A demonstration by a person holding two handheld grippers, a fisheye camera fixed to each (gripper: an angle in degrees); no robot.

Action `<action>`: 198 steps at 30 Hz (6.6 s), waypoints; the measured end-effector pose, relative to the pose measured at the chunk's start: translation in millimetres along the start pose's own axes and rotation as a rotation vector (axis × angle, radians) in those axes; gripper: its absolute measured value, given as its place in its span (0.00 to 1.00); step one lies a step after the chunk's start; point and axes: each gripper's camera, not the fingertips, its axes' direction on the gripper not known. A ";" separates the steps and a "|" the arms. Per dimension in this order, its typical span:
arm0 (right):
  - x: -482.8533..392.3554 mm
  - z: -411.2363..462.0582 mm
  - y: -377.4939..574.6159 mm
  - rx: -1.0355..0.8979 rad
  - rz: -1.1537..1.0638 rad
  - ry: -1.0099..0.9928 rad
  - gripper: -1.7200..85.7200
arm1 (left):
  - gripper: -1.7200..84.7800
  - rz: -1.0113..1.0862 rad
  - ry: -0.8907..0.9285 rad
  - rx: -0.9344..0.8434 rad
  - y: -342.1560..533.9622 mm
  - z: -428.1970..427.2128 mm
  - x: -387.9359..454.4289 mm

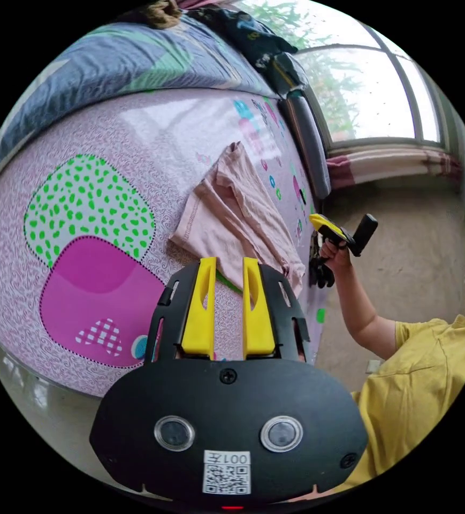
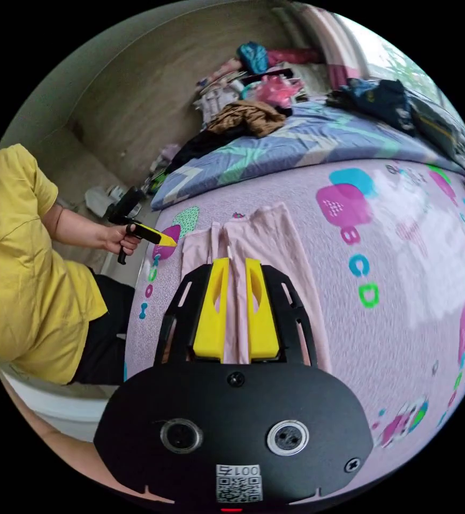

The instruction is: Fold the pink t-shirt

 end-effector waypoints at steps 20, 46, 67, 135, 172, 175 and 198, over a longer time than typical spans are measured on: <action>214.6 71.7 -242.9 -0.453 0.016 -0.373 0.13 | 0.08 -0.309 0.053 0.200 36.9 -12.0 -86.7; 299.8 62.8 -328.1 -0.565 0.073 -0.688 0.13 | 0.03 -0.270 0.247 0.264 52.6 23.7 -96.7; 222.8 -47.4 -376.5 -0.222 -0.176 -0.426 0.03 | 0.01 0.153 0.092 0.446 53.9 -49.6 -0.4; 22.3 -134.6 249.1 -0.187 0.046 0.046 0.02 | 0.02 1.005 -0.524 -0.184 345.0 207.8 399.5; -39.9 -43.9 494.9 0.498 1.187 -0.377 0.03 | 0.01 0.253 -0.205 -0.089 54.2 20.5 204.0; -39.3 -38.5 499.8 0.487 1.217 -0.378 0.03 | 0.00 0.222 -0.185 -0.121 49.0 18.0 190.1; 17.9 -156.0 360.0 0.292 0.783 0.249 0.02 | 0.01 0.550 -0.292 -0.009 48.0 60.3 276.8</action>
